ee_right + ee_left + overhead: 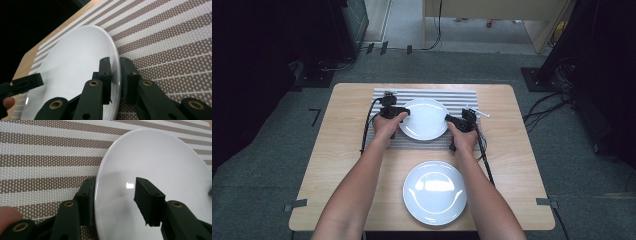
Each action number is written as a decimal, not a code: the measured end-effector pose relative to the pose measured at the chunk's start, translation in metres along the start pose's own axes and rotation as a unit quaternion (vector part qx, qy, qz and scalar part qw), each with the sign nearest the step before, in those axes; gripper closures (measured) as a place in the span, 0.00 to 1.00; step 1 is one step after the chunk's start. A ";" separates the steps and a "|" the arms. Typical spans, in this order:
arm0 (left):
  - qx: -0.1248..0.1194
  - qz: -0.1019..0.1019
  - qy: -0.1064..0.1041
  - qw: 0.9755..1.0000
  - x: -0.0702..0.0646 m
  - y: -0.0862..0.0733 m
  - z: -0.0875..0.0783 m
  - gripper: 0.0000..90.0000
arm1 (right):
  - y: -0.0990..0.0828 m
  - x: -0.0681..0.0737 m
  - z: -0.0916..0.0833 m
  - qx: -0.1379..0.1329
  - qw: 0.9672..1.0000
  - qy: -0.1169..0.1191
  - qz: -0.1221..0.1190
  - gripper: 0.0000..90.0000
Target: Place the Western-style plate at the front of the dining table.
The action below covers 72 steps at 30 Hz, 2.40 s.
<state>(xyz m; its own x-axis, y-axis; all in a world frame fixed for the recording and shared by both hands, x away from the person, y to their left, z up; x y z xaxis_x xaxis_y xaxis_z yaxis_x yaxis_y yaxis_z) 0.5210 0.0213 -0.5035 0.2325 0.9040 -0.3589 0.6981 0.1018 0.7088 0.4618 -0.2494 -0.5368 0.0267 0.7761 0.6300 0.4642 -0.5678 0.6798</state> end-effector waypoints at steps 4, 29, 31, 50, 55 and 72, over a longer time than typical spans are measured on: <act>-0.002 0.004 -0.005 1.000 0.001 0.000 -0.001 0.48 | 0.003 0.000 -0.002 -0.011 1.000 -0.004 -0.029 0.84; -0.045 0.006 -0.031 0.998 0.025 -0.007 -0.038 0.41 | 0.010 0.010 -0.022 0.000 0.993 0.048 -0.112 0.63; -0.053 0.004 -0.035 0.998 0.024 -0.006 -0.043 0.40 | 0.010 0.013 -0.025 0.004 0.991 0.055 -0.123 0.61; -0.053 0.030 -0.094 0.994 0.014 -0.023 -0.094 0.16 | 0.018 0.020 -0.074 0.044 0.978 0.078 -0.188 0.34; -0.065 0.051 -0.100 0.991 0.010 -0.030 -0.107 0.15 | 0.019 0.017 -0.085 0.047 0.976 0.089 -0.194 0.32; -0.082 0.092 -0.107 0.987 0.000 -0.051 -0.147 0.12 | 0.023 0.001 -0.132 0.039 0.971 0.089 -0.220 0.28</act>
<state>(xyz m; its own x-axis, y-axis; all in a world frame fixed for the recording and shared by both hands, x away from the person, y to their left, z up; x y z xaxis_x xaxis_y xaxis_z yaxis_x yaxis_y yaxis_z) 0.3860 0.0771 -0.4502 0.4953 0.8069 -0.3220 0.5154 0.0256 0.8566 0.3562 -0.2980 -0.4711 -0.3402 0.8750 0.3444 0.4612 -0.1639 0.8720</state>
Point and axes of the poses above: each handheld gripper's, and its own axes: z roughly forward along the jaws, y roughly out of its top, x roughly to its left, the point moved 1 cm from there along z, roughly forward along the jaws, and after that the axes turned 13 degrees about -x, right-handed, at the moved point
